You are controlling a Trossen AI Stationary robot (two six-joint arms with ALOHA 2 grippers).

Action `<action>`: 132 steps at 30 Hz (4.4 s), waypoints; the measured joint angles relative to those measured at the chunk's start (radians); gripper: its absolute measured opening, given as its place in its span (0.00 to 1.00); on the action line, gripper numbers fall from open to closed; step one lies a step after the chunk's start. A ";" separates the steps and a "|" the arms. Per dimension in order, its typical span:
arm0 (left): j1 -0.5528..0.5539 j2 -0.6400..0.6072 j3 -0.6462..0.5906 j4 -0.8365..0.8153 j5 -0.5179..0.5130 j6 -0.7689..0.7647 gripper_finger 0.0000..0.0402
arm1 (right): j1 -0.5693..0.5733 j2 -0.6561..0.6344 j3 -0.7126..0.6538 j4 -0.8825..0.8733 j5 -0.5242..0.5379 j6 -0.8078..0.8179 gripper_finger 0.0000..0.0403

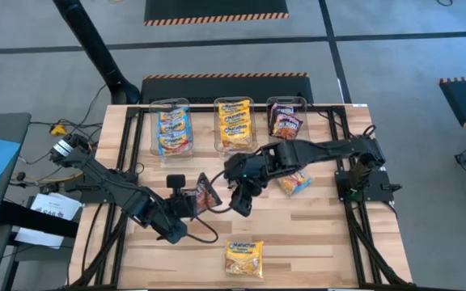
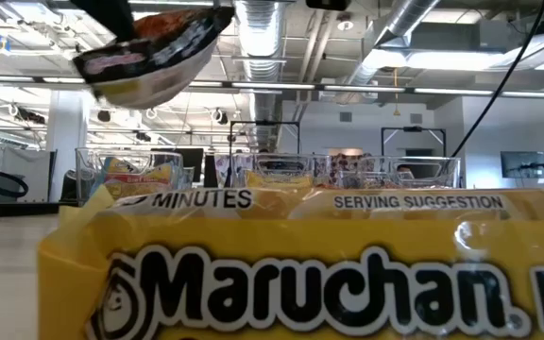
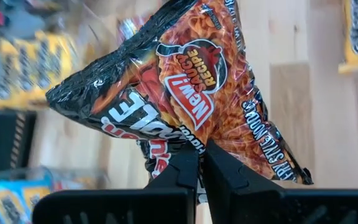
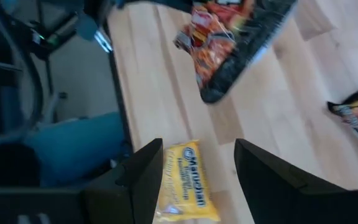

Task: Sort Maruchan noodles
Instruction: Put the black noodle pack into the right transparent bin

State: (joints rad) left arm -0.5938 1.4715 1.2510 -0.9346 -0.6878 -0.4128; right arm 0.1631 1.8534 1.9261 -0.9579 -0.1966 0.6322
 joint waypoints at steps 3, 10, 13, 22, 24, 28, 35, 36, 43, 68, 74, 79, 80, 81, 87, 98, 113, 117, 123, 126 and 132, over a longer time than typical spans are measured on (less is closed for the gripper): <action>0.001 0.000 0.000 0.048 -0.046 0.049 0.00 | -0.009 0.000 0.000 0.024 -0.033 0.043 0.56; 0.011 0.000 0.000 0.163 -0.103 0.152 0.00 | -0.025 0.000 0.000 0.049 -0.044 0.099 0.56; 0.011 0.000 0.000 0.211 -0.114 0.186 0.00 | -0.036 0.000 0.000 0.048 -0.044 0.119 0.56; 0.011 0.000 0.000 0.336 -0.136 0.267 0.00 | -0.063 0.000 0.000 0.048 -0.043 0.123 0.56; 0.011 0.000 0.000 0.353 -0.151 0.284 0.00 | -0.070 0.000 0.000 0.048 -0.043 0.124 0.56; 0.017 0.000 0.000 0.384 -0.188 0.320 0.00 | -0.075 0.000 0.000 0.048 -0.043 0.136 0.56; 0.057 0.000 0.000 0.400 -0.186 0.332 0.00 | -0.075 0.000 0.000 0.042 -0.040 0.141 0.55; 0.062 0.000 0.000 0.400 -0.186 0.332 0.00 | -0.075 0.000 0.000 0.041 -0.039 0.148 0.55; 0.080 0.000 0.000 0.436 -0.183 0.367 0.00 | -0.074 -0.001 0.000 0.016 -0.035 0.156 0.43; 0.161 0.001 0.001 0.453 0.156 0.270 0.00 | -0.039 0.063 0.000 -0.088 -0.020 0.008 0.01; 0.200 0.001 0.001 0.452 0.265 0.247 0.00 | -0.028 0.063 0.000 -0.106 -0.007 -0.012 0.01; 0.223 0.000 0.002 0.450 0.358 0.233 0.00 | -0.025 0.063 0.000 -0.108 -0.007 -0.016 0.01; 0.230 0.000 0.002 0.451 0.391 0.230 0.00 | -0.024 0.063 0.000 -0.108 -0.007 -0.016 0.01; 0.238 0.000 0.002 0.450 0.421 0.221 0.00 | -0.024 0.063 0.000 -0.108 -0.007 -0.016 0.01; 0.262 0.000 0.002 0.433 0.440 0.210 0.07 | -0.024 0.063 0.000 -0.113 -0.007 -0.019 0.00; 0.270 0.000 0.008 0.416 0.450 0.164 0.31 | -0.012 0.061 0.000 -0.149 -0.003 -0.039 0.00; 0.239 0.000 0.156 0.197 0.429 0.114 0.32 | 0.015 0.048 0.001 -0.404 0.197 -0.173 0.00; 0.233 0.000 0.161 0.145 0.419 0.082 0.32 | 0.022 0.019 0.001 -0.459 0.292 -0.198 0.00; 0.233 0.000 0.161 0.104 0.415 0.047 0.32 | 0.022 -0.049 -0.030 -0.523 0.457 -0.208 0.00; 0.233 0.000 0.161 0.106 0.414 0.041 0.32 | 0.015 -0.135 -0.141 -0.481 0.494 -0.194 0.00; 0.233 0.000 0.161 0.109 0.414 0.041 0.32 | -0.041 -0.372 -0.449 -0.304 0.522 -0.121 0.00</action>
State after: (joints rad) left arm -0.3611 1.4712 1.4124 -0.8257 -0.2737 -0.3721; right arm 0.1218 1.4819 1.4768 -1.2618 0.3256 0.5108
